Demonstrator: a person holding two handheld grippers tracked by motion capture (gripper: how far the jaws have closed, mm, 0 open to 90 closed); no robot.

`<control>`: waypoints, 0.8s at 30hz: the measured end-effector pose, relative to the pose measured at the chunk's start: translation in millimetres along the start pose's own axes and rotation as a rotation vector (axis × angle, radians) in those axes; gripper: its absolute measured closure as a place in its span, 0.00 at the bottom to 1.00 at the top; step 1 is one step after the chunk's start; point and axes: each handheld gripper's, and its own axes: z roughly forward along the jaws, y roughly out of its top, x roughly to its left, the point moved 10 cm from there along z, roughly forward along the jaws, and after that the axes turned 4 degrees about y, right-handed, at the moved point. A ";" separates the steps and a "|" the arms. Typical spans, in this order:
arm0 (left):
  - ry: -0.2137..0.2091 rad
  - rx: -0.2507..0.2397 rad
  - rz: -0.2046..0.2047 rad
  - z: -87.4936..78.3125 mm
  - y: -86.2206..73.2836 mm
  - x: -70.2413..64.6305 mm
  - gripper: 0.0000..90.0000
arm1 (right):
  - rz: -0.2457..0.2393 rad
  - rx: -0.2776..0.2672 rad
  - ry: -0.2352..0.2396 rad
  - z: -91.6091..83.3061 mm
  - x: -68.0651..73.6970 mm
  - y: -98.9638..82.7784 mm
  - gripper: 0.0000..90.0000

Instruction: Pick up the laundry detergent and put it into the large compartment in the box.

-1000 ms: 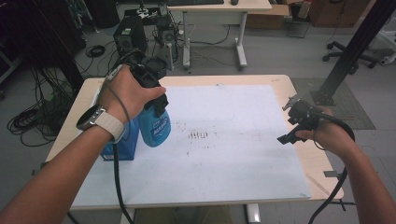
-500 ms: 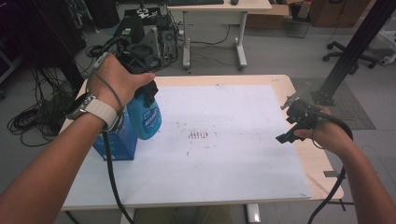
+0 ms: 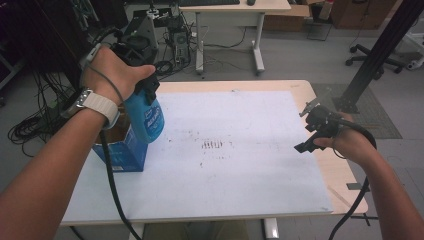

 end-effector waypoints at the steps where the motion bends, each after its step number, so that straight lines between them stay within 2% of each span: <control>1: -0.001 -0.001 -0.008 -0.8 0.2 0.9 0.42 | 0.000 0.000 0.000 0.1 -0.2 0.1 0.12; 24: 0.009 0.008 -0.137 -15.3 2.1 32.1 0.42 | -0.006 0.001 0.003 1.1 -2.2 2.7 0.12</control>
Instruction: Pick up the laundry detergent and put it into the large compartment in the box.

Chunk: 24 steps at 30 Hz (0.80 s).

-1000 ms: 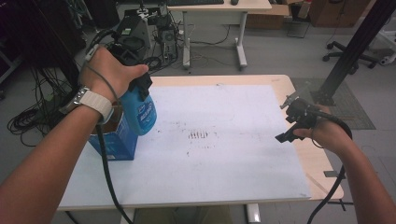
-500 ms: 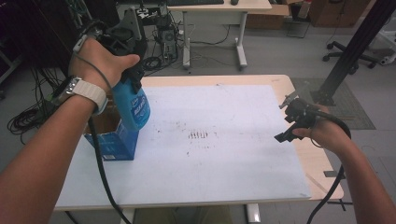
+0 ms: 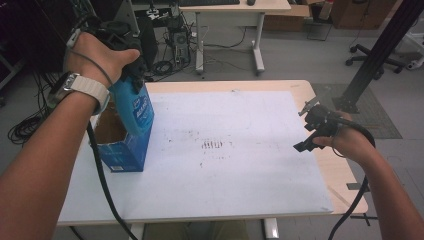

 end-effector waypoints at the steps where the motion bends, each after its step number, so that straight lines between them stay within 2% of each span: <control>1: -0.003 -0.005 -0.009 -0.3 0.7 1.7 0.42 | 0.000 0.001 0.000 0.0 -0.2 0.1 0.12; 8: -0.001 0.006 -0.058 -1.4 1.5 15.1 0.42 | 0.000 -0.002 0.001 0.1 -1.3 1.2 0.12; 24: 0.013 0.004 -0.108 -2.1 2.0 38.3 0.42 | 0.008 0.009 0.003 3.7 -4.6 -0.8 0.12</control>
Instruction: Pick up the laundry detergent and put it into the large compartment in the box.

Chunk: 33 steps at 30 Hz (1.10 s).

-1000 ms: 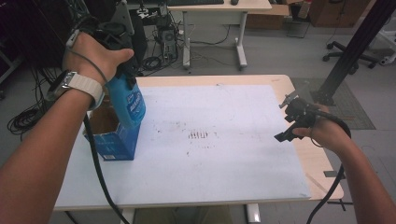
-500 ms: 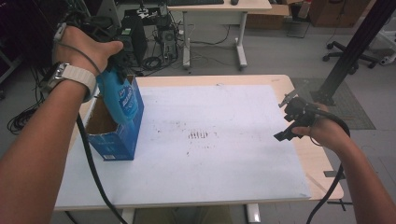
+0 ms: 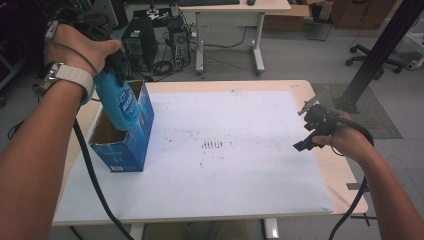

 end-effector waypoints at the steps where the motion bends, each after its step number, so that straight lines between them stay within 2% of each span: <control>1: 0.005 -0.003 -0.005 -0.1 0.2 2.9 0.42 | 0.003 0.001 0.001 0.2 -0.3 -0.6 0.12; 9: 0.028 -0.017 -0.026 0.7 1.9 14.3 0.42 | 0.006 0.002 0.000 0.3 -1.4 -0.5 0.12; 19: 0.039 -0.018 -0.022 9.4 4.9 20.5 0.42 | 0.008 0.006 0.002 1.6 -2.0 -0.4 0.12; 24: 0.054 -0.018 -0.018 18.7 5.8 25.0 0.42 | 0.013 0.004 -0.002 -0.4 -3.3 -0.7 0.12; 33: 0.055 -0.004 -0.026 39.4 4.2 31.2 0.42 | 0.011 0.013 0.001 1.9 -3.4 0.4 0.12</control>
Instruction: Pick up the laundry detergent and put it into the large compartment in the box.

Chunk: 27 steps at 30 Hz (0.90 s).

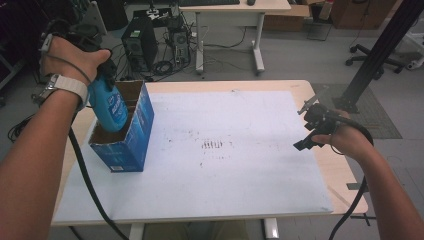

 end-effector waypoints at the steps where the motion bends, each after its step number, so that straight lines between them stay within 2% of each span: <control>1: 0.001 -0.001 0.000 2.5 0.0 0.5 0.42 | 0.000 0.001 0.000 0.5 -0.1 0.0 0.12; 6: -0.004 0.002 -0.007 13.0 -0.8 2.9 0.42 | 0.003 0.006 0.000 1.3 -1.2 -0.1 0.12; 20: -0.005 0.015 0.022 48.2 -0.2 -1.2 0.42 | 0.003 0.018 0.006 7.0 -2.3 2.6 0.12; 27: -0.009 0.019 0.020 63.8 -1.3 -2.0 0.42 | 0.008 0.023 0.009 9.2 -3.6 0.9 0.12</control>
